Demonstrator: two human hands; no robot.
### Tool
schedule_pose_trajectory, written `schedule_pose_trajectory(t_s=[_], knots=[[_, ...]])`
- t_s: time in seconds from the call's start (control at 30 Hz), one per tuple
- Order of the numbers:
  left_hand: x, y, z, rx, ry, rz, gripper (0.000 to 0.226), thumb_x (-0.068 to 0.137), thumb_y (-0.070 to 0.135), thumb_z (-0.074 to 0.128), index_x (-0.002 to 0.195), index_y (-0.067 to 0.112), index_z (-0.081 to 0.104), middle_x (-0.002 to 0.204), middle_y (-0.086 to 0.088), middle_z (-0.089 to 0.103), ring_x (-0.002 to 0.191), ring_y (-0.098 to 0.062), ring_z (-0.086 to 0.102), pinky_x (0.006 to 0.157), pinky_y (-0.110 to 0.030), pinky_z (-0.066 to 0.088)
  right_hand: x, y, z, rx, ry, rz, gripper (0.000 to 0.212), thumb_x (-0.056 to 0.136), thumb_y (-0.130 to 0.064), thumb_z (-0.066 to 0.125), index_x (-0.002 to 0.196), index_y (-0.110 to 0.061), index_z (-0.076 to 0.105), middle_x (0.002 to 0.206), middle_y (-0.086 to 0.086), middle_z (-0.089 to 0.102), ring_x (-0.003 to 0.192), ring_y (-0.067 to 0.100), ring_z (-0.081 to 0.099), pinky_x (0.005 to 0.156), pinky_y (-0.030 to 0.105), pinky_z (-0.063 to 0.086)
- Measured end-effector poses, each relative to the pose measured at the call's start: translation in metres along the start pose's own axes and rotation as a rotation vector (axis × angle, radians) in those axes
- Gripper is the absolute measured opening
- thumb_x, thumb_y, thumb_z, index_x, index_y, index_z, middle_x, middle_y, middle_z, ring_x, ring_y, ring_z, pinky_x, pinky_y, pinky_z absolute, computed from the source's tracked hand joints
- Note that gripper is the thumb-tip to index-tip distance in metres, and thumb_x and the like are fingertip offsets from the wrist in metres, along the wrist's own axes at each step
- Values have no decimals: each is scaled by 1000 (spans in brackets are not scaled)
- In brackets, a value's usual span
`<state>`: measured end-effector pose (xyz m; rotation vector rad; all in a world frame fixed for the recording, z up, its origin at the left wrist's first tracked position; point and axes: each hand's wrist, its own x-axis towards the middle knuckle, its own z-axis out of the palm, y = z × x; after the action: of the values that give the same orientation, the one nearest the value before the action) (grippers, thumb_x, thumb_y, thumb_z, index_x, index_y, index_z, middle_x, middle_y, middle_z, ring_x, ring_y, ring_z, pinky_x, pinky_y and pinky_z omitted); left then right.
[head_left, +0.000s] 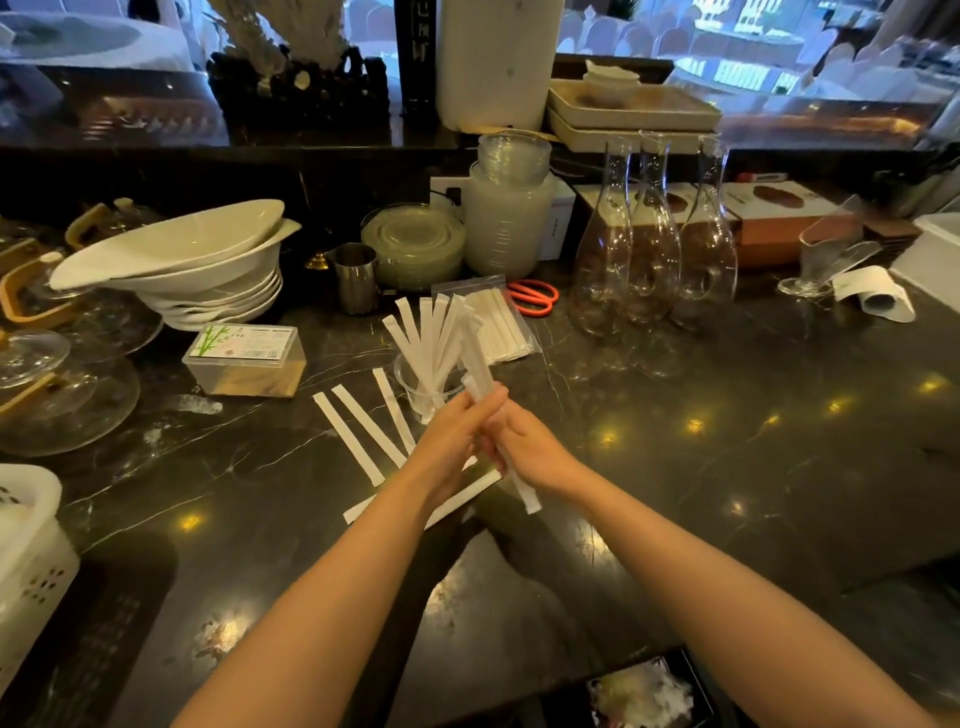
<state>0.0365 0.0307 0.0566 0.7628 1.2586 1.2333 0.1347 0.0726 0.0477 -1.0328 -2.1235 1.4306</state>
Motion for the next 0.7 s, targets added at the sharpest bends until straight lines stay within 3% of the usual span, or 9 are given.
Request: schedule_pose_trajectory(t_s=[0.07,0.17,0.23,0.33,0.43,0.53,0.63,0.7], knots=[[-3,3,-2,36,6,14,21,87,31,51,98,14,59,97,-6,59,84,-20,57,59,-30,48,-4,-3,11,67,-52,22,21,98,-21,29,103,-17,49,64,2,47,50,7,47,51,21,40],[-9,-1,-14,96,9,32,27,91,32,43,94,13,63,105,0,63,65,-10,59,44,-23,42,-6,-3,24,151,-136,60,17,97,-16,30,99,-20,47,67,-1,48,56,6,48,55,21,43],[-14,-3,-23,102,38,40,29,92,31,40,87,16,64,107,3,65,72,-11,61,52,-24,47,-4,-1,31,159,-204,95,16,96,-14,34,96,-14,49,73,-1,51,65,9,51,65,22,46],[-21,-1,-37,92,104,65,33,93,27,38,82,11,66,94,-2,66,93,-16,61,83,-33,49,4,3,34,-17,-295,80,13,90,-14,50,100,-8,56,85,-3,59,80,9,58,81,26,48],[-30,5,-51,99,243,124,32,93,25,39,71,11,59,76,-3,61,76,-14,58,75,-26,46,15,8,28,-300,-307,46,29,82,-15,62,110,-7,59,107,10,66,97,19,61,92,34,50],[-38,6,-67,132,361,204,32,93,26,40,63,16,50,60,0,49,59,-11,46,64,-24,41,27,12,25,-501,-277,12,38,80,-13,61,118,-11,55,119,9,60,100,15,56,89,28,48],[-45,2,-82,147,363,249,32,93,27,39,64,17,48,59,0,43,59,-12,42,66,-27,39,36,16,32,-723,-375,-61,54,78,-13,61,130,-14,44,132,7,49,117,20,49,93,28,42],[-51,-5,-90,173,373,257,30,94,24,38,67,16,50,60,-1,43,59,-11,41,63,-19,40,40,17,39,-858,-461,-82,67,75,-17,66,135,-14,36,137,7,43,124,23,44,98,34,41]])
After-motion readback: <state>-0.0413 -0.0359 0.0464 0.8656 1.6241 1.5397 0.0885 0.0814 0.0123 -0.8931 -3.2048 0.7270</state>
